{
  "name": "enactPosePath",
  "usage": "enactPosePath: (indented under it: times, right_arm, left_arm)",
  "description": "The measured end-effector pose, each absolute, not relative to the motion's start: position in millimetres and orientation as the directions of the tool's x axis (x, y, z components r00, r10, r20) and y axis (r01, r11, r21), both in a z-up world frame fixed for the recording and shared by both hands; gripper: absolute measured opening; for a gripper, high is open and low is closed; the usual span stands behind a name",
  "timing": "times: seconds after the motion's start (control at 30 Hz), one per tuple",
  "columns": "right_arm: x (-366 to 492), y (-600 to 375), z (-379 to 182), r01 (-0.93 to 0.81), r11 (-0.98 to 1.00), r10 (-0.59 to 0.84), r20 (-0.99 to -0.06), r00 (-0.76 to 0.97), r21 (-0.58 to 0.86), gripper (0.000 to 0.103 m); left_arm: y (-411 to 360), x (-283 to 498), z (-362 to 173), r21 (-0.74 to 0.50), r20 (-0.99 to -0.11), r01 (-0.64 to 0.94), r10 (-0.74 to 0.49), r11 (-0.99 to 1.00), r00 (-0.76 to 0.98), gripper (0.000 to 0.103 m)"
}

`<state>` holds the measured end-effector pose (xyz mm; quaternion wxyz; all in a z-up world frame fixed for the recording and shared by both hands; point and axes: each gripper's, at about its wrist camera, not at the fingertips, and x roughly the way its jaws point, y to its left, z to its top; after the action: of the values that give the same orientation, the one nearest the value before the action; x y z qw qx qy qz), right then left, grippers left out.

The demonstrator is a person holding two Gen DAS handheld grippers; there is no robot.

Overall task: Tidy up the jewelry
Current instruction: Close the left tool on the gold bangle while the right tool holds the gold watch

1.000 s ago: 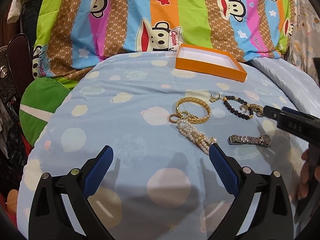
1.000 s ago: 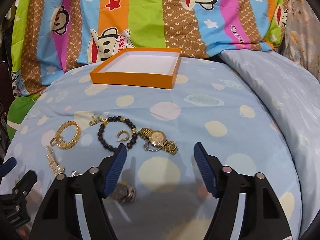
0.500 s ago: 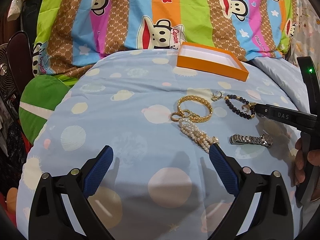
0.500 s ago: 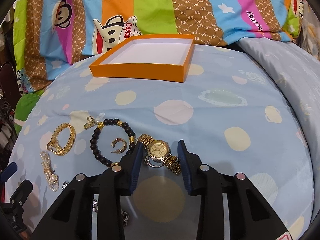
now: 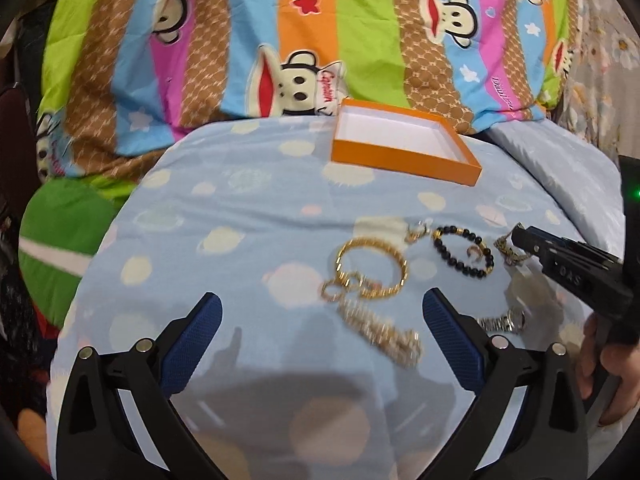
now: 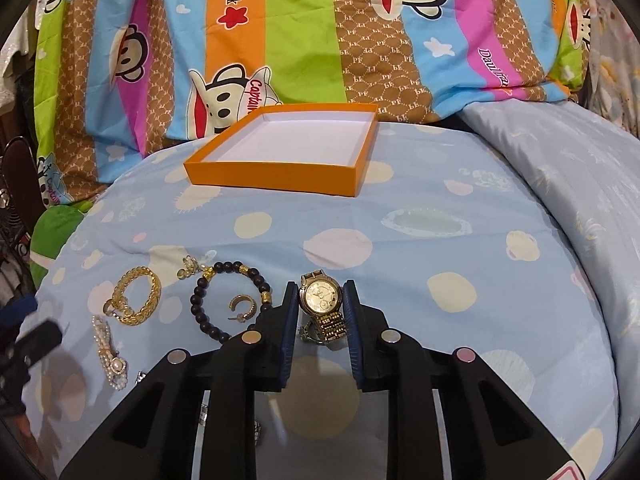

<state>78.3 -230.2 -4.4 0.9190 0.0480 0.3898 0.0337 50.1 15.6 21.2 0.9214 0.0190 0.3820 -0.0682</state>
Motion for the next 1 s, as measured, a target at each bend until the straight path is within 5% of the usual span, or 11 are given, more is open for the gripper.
enactPosePath:
  times: [0.23,0.4,0.57,0.77,1.0]
  right_arm:
    - [80,-233,-6,-0.011,0.991,0.105,-0.717,0.689,0.134,0.021]
    - [82,-233,-7,-0.009,0.991,0.102,-0.72,0.686,0.133,0.021]
    - [83,-234,-8,-0.001,0.991,0.1,-0.724,0.682,0.136,0.021]
    - [83,-233,-8,-0.003,0.992,0.096,-0.724,0.684,0.128,0.021]
    - [82,-232,-7,-0.005,0.992,0.092,-0.72,0.688,0.123,0.021]
  left_arm:
    - [-19,94,-6,0.057,-0.754,0.245,-0.119,0.968,0.646,0.098]
    - [-15,104,-12,0.003,-0.767,0.251,-0.159,0.968,0.622,0.096]
    - [-14,109,-19,-0.031,-0.794,0.268,-0.187,0.963,0.579,0.067]
    - [-20,105,-20,-0.011,-0.789,0.294,-0.189,0.956,0.585,0.056]
    - [-18,103,-15,-0.02,-0.772,0.297,-0.203,0.955,0.603,0.056]
